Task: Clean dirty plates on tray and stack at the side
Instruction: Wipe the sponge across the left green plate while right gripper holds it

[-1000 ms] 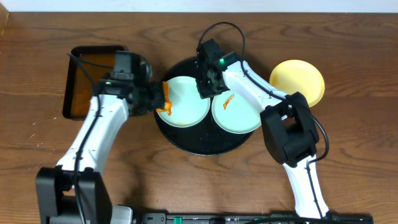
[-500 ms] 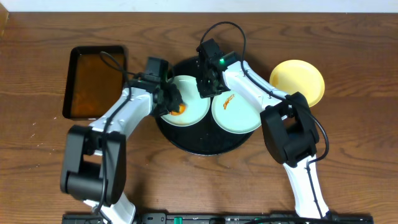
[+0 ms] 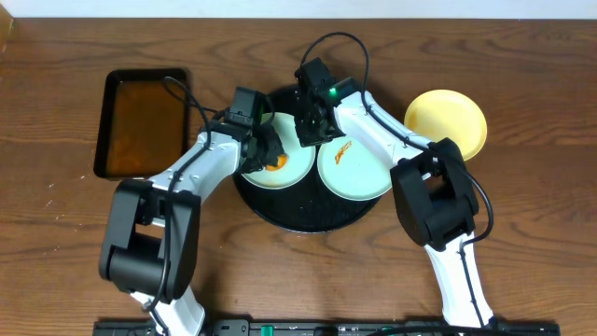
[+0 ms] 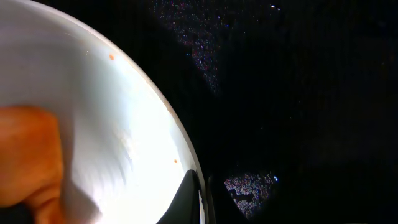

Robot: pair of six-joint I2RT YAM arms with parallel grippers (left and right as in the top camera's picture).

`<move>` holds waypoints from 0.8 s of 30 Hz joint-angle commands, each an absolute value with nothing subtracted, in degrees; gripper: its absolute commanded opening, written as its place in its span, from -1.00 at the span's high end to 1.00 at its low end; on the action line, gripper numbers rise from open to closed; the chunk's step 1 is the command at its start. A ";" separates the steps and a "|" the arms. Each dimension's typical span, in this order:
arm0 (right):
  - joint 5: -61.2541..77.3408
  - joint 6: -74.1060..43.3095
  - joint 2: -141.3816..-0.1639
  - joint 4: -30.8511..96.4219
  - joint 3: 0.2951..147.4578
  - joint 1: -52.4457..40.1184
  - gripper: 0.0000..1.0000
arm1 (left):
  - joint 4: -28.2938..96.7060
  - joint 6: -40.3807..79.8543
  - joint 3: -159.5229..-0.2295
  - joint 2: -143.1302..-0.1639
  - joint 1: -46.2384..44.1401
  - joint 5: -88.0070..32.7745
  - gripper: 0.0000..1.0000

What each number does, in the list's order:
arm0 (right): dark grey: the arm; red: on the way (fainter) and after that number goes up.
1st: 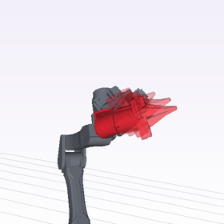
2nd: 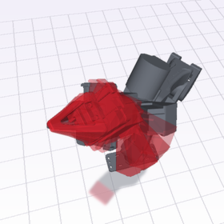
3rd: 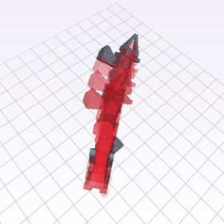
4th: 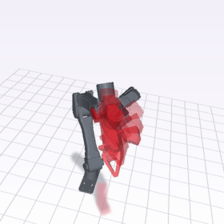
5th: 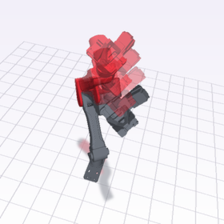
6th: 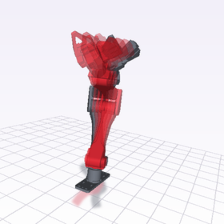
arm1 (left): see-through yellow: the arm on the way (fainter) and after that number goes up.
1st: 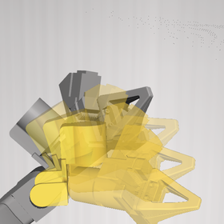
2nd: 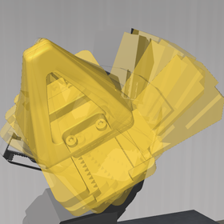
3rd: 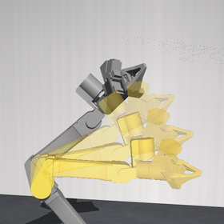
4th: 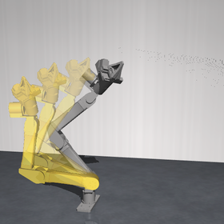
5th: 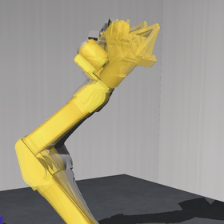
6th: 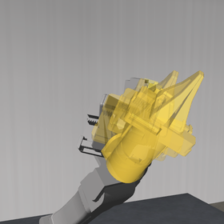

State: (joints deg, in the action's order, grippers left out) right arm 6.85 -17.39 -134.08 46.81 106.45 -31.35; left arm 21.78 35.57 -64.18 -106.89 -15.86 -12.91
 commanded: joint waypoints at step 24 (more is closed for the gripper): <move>0.84 -18.22 -135.11 47.11 106.15 -30.35 0.97 | 31.59 25.17 -65.71 -101.67 -11.99 1.48 0.85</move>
